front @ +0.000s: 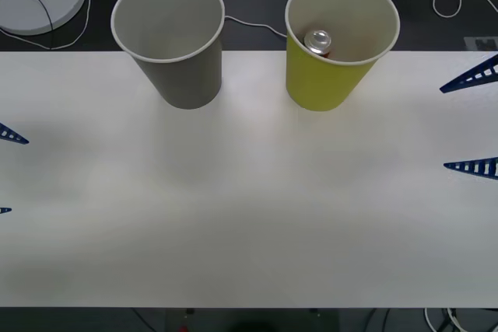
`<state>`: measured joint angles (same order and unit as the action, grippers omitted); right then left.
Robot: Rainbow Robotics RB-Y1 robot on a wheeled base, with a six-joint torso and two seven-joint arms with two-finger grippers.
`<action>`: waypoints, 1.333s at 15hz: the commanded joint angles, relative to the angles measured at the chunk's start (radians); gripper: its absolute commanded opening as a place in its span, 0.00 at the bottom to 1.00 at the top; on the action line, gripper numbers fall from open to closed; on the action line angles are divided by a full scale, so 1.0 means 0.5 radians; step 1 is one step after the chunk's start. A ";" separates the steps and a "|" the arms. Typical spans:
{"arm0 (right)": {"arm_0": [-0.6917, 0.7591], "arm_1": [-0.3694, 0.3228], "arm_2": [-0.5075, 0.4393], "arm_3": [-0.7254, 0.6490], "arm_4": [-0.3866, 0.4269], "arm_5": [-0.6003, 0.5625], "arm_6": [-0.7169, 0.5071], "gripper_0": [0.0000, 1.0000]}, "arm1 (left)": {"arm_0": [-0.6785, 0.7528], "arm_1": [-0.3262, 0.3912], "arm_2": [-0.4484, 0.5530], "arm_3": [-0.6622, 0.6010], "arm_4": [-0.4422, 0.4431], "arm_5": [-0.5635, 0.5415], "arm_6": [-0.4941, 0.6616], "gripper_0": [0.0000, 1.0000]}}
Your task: Put the can into the green bin and the plastic bottle into the gray bin
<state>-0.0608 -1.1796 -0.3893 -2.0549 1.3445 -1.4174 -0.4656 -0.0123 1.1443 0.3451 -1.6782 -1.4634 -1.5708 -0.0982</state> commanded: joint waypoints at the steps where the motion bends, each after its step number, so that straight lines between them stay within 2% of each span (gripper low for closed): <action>1: 0.174 0.015 -0.099 -0.001 -0.023 -0.003 0.189 1.00 | 0.000 0.000 0.000 0.000 0.000 0.000 0.000 1.00; 5: 0.392 0.120 -0.218 -0.041 0.029 -0.003 0.293 1.00 | 0.000 0.000 0.000 0.000 0.000 0.000 0.000 1.00; 7: 0.484 0.218 -0.289 -0.121 0.124 -0.003 0.314 1.00 | 0.000 0.000 0.000 0.000 0.000 0.000 0.000 1.00; 10: 0.551 0.347 -0.317 -0.145 0.173 0.000 0.360 1.00 | 0.000 0.000 0.000 0.000 0.000 0.000 0.000 1.00; 20: 0.563 0.356 -0.243 -0.145 0.176 0.052 0.514 1.00 | 0.000 0.000 0.000 0.000 0.000 0.000 0.000 1.00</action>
<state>0.2207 -1.0017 -0.5192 -2.1277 1.4371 -1.3995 -0.2176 -0.0123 1.1443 0.3451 -1.6782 -1.4634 -1.5708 -0.0982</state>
